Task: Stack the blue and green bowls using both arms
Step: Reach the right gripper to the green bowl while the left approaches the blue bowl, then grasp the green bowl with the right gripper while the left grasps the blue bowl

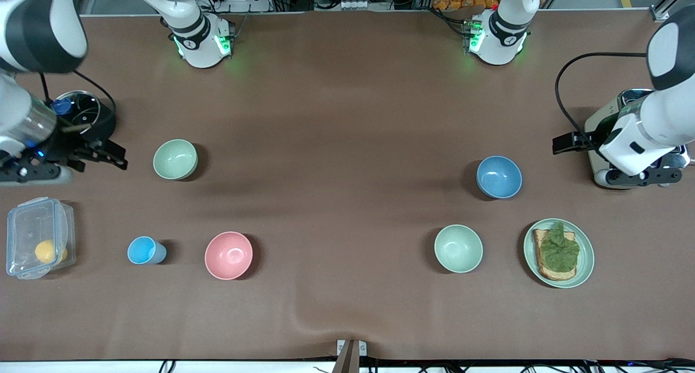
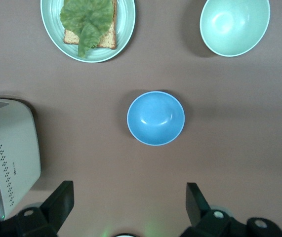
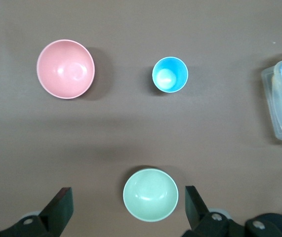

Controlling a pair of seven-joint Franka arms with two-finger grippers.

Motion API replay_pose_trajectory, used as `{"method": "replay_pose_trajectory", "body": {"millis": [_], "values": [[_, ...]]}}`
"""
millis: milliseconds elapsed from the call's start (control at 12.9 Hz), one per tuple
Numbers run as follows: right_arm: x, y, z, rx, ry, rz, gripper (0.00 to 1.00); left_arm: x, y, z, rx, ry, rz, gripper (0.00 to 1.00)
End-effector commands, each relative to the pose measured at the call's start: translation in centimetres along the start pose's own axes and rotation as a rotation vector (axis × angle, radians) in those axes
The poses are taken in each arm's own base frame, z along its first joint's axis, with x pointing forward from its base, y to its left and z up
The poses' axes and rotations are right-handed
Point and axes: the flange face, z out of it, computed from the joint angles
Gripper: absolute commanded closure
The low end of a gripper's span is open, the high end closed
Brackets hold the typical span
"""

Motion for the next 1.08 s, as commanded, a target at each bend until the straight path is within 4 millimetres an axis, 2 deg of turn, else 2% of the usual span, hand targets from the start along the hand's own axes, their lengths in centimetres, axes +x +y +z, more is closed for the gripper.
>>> {"method": "replay_pose_trajectory", "body": {"millis": [0, 155, 232, 386, 541, 850, 1004], "values": [[-0.4, 0.3, 4.5, -0.014, -0.016, -0.017, 0.00, -0.1, -0.4, 2.7, -0.023, 0.008, -0.013, 0.00], [-1.0, 1.2, 7.5, -0.009, -0.061, -0.100, 0.00, 0.4, -0.3, 5.5, -0.026, 0.008, -0.013, 0.00], [-1.6, 2.9, 9.2, -0.007, -0.069, -0.123, 0.00, 0.7, -0.2, 7.2, -0.030, 0.008, -0.015, 0.00], [-3.4, 4.9, 12.6, 0.002, -0.097, -0.155, 0.00, 0.9, -0.3, 11.3, -0.033, 0.023, -0.019, 0.00], [-5.7, 5.5, 15.9, 0.021, -0.159, -0.206, 0.00, 1.2, -0.2, 15.5, -0.036, 0.035, -0.019, 0.00], [-8.9, 6.0, 20.8, 0.028, -0.166, -0.250, 0.00, 3.2, -1.3, 20.5, -0.052, 0.026, -0.038, 0.00], [-10.1, 6.8, 22.7, 0.030, -0.158, -0.275, 0.00, 3.9, -2.2, 22.2, -0.059, 0.027, -0.036, 0.00]]}}
